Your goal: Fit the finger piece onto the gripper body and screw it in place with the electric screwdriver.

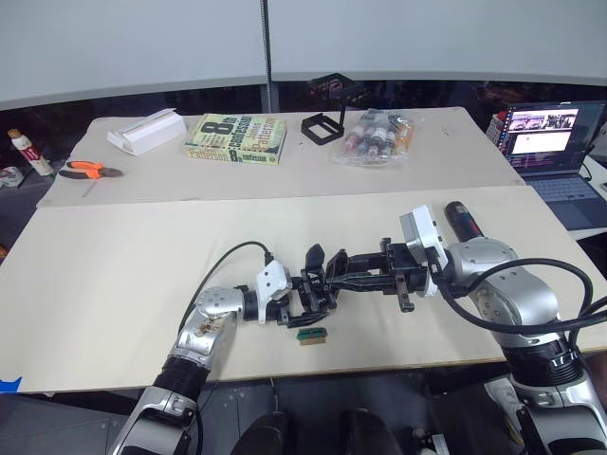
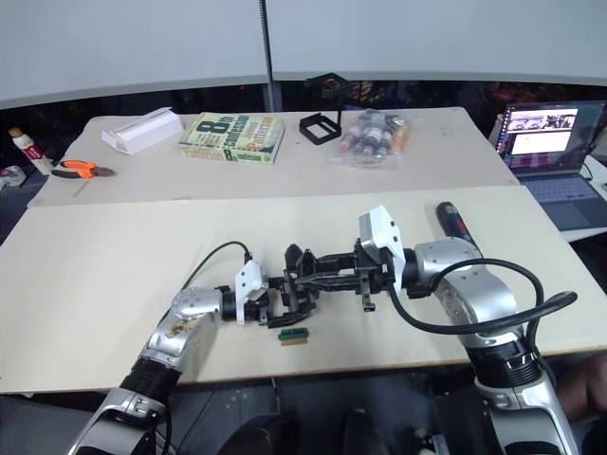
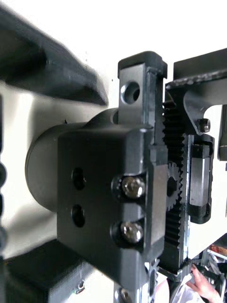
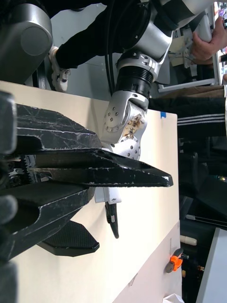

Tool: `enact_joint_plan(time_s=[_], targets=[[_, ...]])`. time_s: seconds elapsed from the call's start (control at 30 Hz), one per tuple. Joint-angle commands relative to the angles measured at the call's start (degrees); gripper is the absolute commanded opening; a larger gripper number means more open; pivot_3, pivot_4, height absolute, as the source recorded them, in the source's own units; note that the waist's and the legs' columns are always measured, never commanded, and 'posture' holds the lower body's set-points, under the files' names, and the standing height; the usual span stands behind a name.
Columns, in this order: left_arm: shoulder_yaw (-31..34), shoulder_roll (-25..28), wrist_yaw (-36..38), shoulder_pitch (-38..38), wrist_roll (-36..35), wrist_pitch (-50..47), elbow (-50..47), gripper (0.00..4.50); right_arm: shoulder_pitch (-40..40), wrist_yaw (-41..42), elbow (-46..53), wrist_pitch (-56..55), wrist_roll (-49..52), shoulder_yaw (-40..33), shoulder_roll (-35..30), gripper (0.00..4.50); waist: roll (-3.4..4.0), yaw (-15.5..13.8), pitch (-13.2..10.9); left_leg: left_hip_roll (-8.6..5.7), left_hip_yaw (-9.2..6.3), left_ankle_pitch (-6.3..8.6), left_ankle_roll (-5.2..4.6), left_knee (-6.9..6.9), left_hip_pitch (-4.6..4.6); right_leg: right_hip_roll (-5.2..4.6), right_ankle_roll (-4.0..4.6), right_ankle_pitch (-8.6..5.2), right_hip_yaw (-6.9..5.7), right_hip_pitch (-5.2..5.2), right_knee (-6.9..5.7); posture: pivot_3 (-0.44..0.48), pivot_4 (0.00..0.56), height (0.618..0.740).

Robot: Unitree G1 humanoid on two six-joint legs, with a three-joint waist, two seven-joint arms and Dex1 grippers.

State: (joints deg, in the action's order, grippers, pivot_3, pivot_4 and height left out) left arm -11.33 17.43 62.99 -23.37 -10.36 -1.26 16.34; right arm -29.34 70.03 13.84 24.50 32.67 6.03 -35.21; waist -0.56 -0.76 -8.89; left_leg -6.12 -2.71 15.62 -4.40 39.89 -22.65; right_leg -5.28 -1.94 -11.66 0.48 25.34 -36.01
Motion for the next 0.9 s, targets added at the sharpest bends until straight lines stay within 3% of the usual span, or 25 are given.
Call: enact_joint_plan(time_s=[0.03, 0.27, 0.47, 0.6, 0.77, 0.83, 0.9], targets=[[0.1, 0.8, 0.5, 0.3, -0.9, -0.8, -1.2, 2.35, -0.4, 0.2, 1.2, -0.8, 0.8, -1.7, -0.5, 0.39, 0.0, 0.0, 0.0, 0.0, 0.0, 0.0, 0.0, 0.0, 0.0, 0.0, 0.0, 0.0, 0.0, 0.0, 0.0, 0.0, 0.15, 0.74], [1.8, 3.3, 11.1, -5.4, -5.0, 3.6, 5.3, 2.35, 1.7, 1.5, 2.3, -0.4, 2.4, -4.4, -3.4, 0.39, 0.0, 0.1, 0.0, 0.0, 0.0, 0.0, 0.0, -0.01, 0.0, 0.01, 0.0, 0.0, -0.01, 0.03, -0.01, 0.0, 0.15, 0.74], [-0.7, 5.4, 22.3, -12.1, -1.3, 16.8, 19.9, 2.35, 4.3, 2.2, 3.6, 0.3, 3.7, -6.5, -6.4, 0.39, 0.0, 0.0, 0.0, -0.01, 0.0, 0.0, 0.0, 0.0, -0.04, -0.01, 0.0, 0.0, -0.04, 0.04, 0.04, 0.0, 0.15, 0.74], [-0.5, 3.4, 23.3, -15.6, 0.3, 23.3, 27.9, 2.35, 5.7, 1.5, 5.0, 0.5, 4.1, -7.0, -6.9, 0.39, 0.0, 0.0, 0.0, -0.02, 0.0, 0.0, -0.01, 0.01, -0.05, -0.04, 0.0, 0.0, -0.04, 0.01, 0.06, 0.0, 0.15, 0.74], [0.1, 2.1, 24.2, -17.4, 0.5, 22.1, 32.0, 2.35, 7.0, 0.5, 6.5, 1.2, 4.6, -7.5, -7.1, 0.39, 0.0, -0.4, 0.0, -0.02, -0.01, 0.01, -0.04, 0.1, -0.1, -0.04, -0.01, 0.0, -0.06, -0.01, 0.05, 0.0, 0.15, 0.74], [0.1, 2.5, 24.0, -17.7, 1.0, 20.8, 32.7, 3.42, 7.3, 0.4, 6.9, 1.4, 4.8, -7.7, -7.3, 0.39, 0.0, -0.3, 0.0, -0.02, -0.02, 0.03, -0.06, 0.14, -0.11, -0.03, -0.01, 0.01, -0.06, -0.01, 0.04, 0.0, 0.15, 0.74], [0.5, 2.7, 24.1, -17.7, 1.0, 20.2, 33.0, 4.19, 7.5, 0.3, 7.1, 1.6, 5.0, -7.8, -7.5, 0.39, 0.0, -0.3, 0.0, -0.02, -0.02, 0.03, -0.07, 0.16, -0.12, -0.02, -0.01, 0.01, -0.05, 0.0, 0.02, 0.0, 0.15, 0.74]])
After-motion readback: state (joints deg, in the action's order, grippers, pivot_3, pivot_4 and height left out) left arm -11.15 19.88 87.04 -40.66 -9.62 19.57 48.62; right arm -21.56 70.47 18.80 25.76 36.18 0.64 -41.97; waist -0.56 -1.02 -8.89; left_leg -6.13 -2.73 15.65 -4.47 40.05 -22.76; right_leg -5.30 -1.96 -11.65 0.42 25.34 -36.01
